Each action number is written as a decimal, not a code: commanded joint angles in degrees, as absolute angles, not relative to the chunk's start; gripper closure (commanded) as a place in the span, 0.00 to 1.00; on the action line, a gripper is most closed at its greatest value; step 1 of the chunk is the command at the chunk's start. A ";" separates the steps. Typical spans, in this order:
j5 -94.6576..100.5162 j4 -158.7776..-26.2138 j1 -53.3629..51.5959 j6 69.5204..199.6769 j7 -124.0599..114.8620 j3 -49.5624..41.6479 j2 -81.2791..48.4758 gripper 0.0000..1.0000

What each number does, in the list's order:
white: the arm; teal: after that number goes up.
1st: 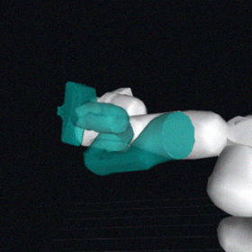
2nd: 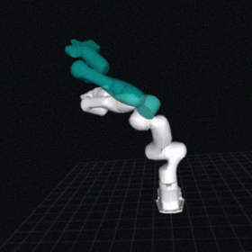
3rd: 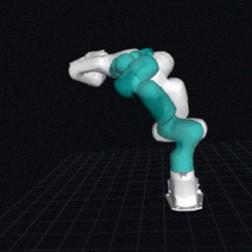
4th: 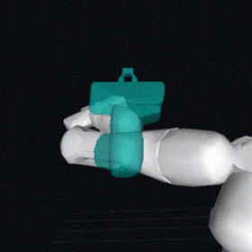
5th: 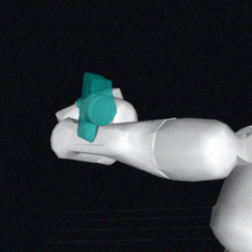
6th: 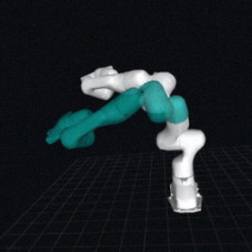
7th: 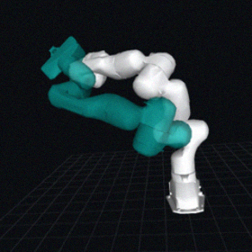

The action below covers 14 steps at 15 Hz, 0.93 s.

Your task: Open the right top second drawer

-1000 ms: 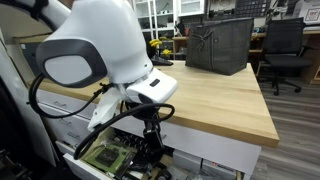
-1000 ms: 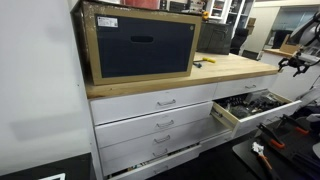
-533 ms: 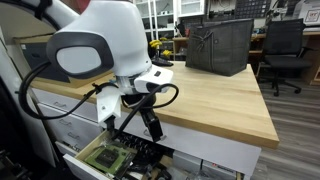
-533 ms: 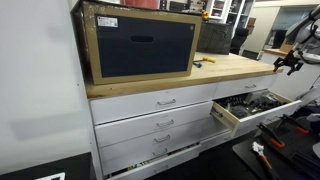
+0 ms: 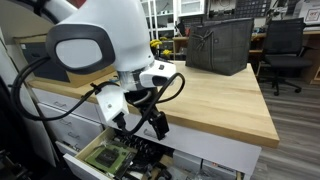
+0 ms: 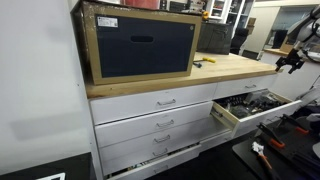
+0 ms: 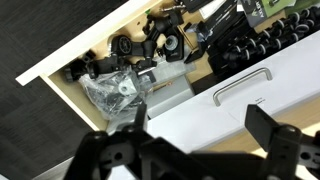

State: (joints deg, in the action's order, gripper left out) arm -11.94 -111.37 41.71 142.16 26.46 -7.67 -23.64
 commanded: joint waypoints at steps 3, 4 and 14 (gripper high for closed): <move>-12.31 -110.42 40.85 140.73 25.00 -9.30 -23.85 0.00; -12.30 -110.27 40.86 140.67 24.78 -9.38 -23.90 0.00; -12.09 -111.57 32.54 133.83 16.08 -7.94 -22.32 0.00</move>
